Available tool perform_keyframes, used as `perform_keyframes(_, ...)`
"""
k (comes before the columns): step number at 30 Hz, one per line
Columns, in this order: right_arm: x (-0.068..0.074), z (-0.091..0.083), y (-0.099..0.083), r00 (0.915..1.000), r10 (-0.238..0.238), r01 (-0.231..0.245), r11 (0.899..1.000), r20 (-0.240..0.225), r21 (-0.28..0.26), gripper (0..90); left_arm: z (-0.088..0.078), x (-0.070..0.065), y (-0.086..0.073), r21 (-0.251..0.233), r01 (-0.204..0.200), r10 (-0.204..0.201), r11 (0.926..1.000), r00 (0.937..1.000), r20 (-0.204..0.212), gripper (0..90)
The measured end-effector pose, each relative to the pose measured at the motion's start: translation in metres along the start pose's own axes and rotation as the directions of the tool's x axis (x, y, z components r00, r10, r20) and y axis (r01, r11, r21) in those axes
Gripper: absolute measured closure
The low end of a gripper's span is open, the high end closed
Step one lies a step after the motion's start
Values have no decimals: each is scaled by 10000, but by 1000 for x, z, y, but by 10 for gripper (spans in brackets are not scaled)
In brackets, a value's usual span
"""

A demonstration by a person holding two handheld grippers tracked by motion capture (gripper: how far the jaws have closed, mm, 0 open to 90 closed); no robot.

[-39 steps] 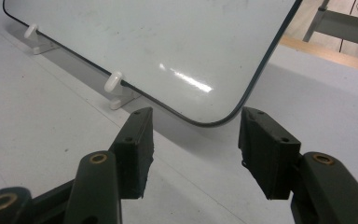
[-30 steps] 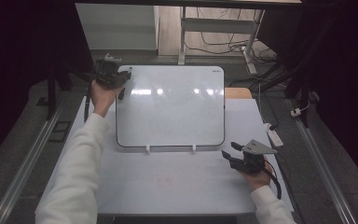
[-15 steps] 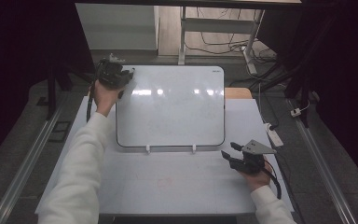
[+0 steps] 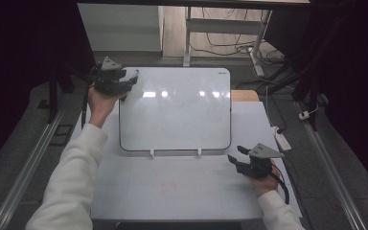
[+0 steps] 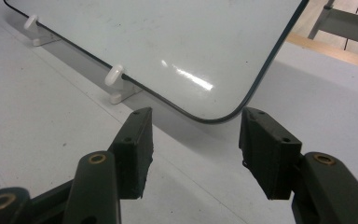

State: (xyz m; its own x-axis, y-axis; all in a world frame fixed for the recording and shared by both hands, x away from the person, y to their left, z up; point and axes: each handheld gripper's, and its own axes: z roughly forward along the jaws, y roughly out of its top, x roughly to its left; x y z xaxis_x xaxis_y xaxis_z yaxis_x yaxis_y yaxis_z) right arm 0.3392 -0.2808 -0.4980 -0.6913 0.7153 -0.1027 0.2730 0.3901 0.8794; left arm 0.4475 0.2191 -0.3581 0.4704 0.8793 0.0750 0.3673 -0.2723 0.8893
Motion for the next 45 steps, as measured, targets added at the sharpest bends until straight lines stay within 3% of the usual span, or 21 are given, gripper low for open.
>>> perform_keyframes(4,-1,-1,0,9999,-78,78,10000,-132,20,438,-20,-5,-17,-118,61,-56,9999,9988,486,395)
perform_keyframes(13,-2,-5,-4,9994,13,-11,10000,-350,51,437,-50,-21,-61,-104,245,-231,9996,9931,1154,338)
perform_keyframes(19,-5,-8,-6,9996,77,-74,9999,-288,135,437,-69,-38,-87,147,29,-51,9999,9886,1502,319)
perform_keyframes(26,-8,-9,-7,9997,52,-47,9997,-228,222,436,-88,-57,-127,306,358,-415,9989,9770,2090,312)
perform_keyframes(32,-8,-8,-8,9992,-85,96,9996,-395,281,435,-93,-71,-165,812,575,-757,9950,9672,2423,311)
perform_keyframes(35,-7,-8,-9,9982,-289,306,9990,-525,314,435,-94,-76,-180,1007,621,-849,9930,9670,2403,307)
perform_keyframes(40,-10,-9,-11,9978,-328,344,9990,-577,271,435,-93,-84,-199,1399,755,-1117,9873,9557,2723,307)
perform_keyframes(45,-13,-9,-12,9978,-348,360,9991,-573,213,434,-92,-86,-205,1560,546,-942,9862,9612,2591,307)
